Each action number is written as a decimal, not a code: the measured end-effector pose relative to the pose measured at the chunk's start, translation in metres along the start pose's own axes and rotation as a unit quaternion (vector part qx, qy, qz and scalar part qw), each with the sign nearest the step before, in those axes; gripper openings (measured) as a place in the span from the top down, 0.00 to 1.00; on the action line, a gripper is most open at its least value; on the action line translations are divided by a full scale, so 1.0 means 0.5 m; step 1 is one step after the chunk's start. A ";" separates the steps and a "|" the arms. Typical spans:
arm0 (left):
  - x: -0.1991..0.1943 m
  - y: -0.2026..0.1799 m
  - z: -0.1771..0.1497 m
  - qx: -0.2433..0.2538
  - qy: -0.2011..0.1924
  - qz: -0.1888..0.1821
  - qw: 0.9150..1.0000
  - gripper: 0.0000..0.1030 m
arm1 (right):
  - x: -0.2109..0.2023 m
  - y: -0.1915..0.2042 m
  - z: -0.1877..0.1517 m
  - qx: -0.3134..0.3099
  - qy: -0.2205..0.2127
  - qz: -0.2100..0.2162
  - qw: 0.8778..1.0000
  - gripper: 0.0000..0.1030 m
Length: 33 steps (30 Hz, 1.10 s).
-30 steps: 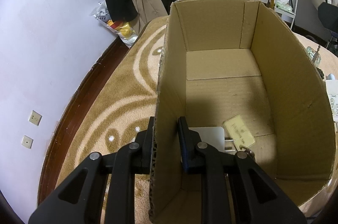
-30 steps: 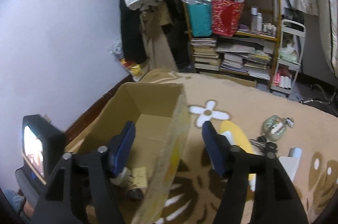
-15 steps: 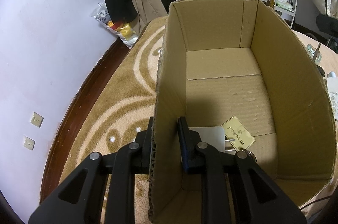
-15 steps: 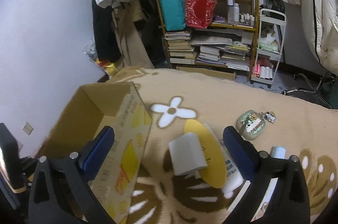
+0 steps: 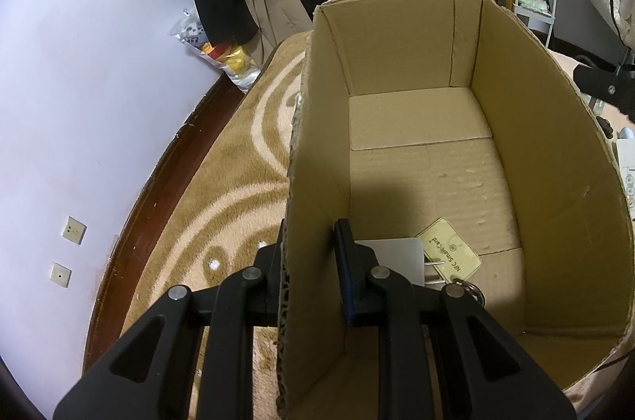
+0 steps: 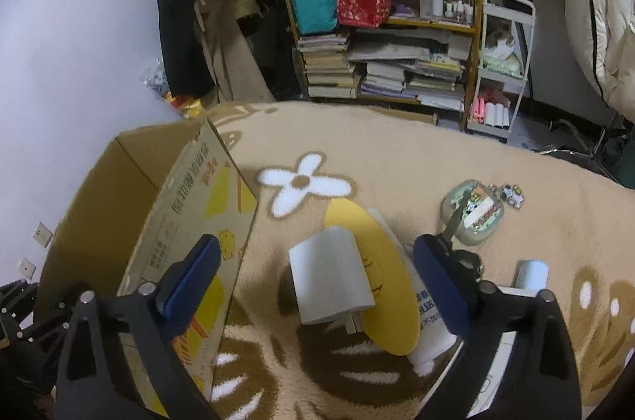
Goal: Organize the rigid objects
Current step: 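Move the right tool back and grasp the white cube charger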
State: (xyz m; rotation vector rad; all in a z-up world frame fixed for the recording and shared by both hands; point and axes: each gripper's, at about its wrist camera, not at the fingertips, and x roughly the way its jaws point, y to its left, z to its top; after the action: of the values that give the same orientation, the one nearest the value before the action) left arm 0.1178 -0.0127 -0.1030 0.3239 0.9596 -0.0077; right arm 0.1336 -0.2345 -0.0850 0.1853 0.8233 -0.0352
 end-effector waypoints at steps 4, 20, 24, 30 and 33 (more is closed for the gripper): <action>0.001 -0.002 0.000 -0.001 0.001 0.001 1.000 0.81 | 0.023 0.003 -0.006 -0.013 0.014 0.000 1.000 0.14; 0.000 -0.004 -0.004 -0.001 0.001 0.003 1.000 0.81 | 0.085 -0.006 -0.040 -0.020 0.057 -0.016 0.998 0.28; -0.001 -0.002 -0.005 -0.001 0.001 0.002 1.000 0.81 | 0.089 0.010 -0.047 -0.042 0.056 -0.027 0.997 0.27; -0.002 -0.002 -0.005 0.000 0.001 0.003 1.000 0.81 | 0.090 0.020 -0.051 -0.056 0.059 -0.043 0.996 0.27; -0.004 -0.002 -0.005 0.002 0.000 0.005 1.000 0.81 | 0.091 0.031 -0.055 -0.076 0.064 -0.055 0.993 0.27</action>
State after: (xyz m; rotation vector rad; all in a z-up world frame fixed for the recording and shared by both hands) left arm 0.1144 -0.0132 -0.1030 0.3316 0.9582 -0.0005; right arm 0.1461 -0.2123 -0.1345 -0.0026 0.9601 -0.0645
